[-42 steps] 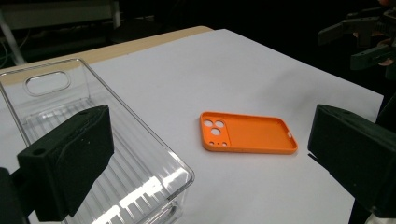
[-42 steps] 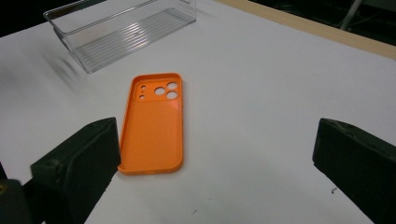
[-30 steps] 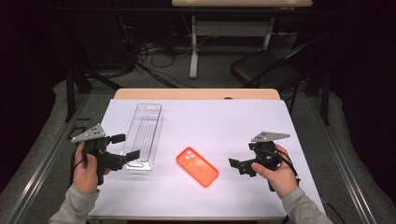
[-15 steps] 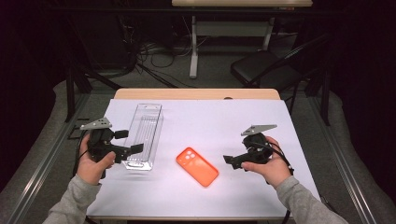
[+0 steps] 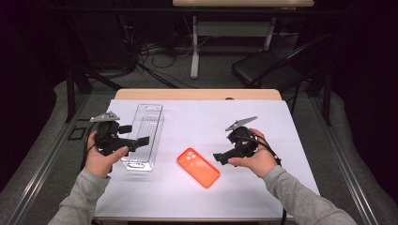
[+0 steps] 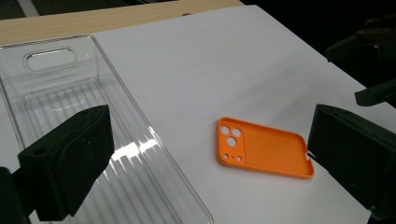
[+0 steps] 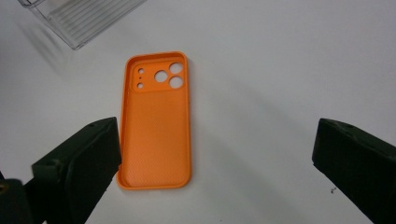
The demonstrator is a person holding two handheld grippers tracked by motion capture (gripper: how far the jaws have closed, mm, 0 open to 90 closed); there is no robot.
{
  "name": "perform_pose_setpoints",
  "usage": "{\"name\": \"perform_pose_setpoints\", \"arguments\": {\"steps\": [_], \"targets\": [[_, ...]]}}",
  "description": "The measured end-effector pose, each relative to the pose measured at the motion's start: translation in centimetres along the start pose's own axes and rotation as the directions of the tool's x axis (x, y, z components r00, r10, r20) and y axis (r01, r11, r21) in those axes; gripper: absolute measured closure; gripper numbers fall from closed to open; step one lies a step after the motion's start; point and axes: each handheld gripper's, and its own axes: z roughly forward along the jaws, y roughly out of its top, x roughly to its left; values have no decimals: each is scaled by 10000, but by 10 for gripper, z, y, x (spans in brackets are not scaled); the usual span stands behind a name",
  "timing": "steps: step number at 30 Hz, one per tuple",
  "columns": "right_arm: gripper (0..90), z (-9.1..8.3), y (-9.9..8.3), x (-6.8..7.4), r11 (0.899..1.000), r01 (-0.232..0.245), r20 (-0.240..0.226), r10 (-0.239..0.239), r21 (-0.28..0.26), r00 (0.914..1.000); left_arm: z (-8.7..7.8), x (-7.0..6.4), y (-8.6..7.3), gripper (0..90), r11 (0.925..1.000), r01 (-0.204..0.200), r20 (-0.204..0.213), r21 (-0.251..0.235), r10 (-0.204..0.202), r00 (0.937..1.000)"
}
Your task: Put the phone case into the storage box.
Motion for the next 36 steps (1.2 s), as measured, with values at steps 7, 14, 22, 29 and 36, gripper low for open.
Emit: {"name": "perform_pose_setpoints", "arguments": {"steps": [7, 14, 22, 29, 36], "targets": [[72, 14, 10, 4, 9988, 165, -157, -158, 457, 9998, 12, 0, 12, 49, 9999, 78, 80, 100, -79, 9999], [138, 25, 19, 6, 9961, 241, -190, -226, 847, 9996, 27, 2, 20, 80, 9996, 104, 26, 263, -105, 9999], [165, 37, 27, 11, 9919, 439, -314, -404, 1195, 9987, 33, 8, 22, 79, 9994, 341, -114, 116, -340, 9994], [204, 44, 34, 12, 9877, 458, -251, -425, 1493, 9988, 28, 15, 21, 88, 9989, 450, -176, -113, -452, 9988], [282, 53, 39, 12, 9775, 665, -336, -610, 2001, 9976, 25, 19, 19, 107, 9993, 375, -105, -67, -376, 9992]]}}
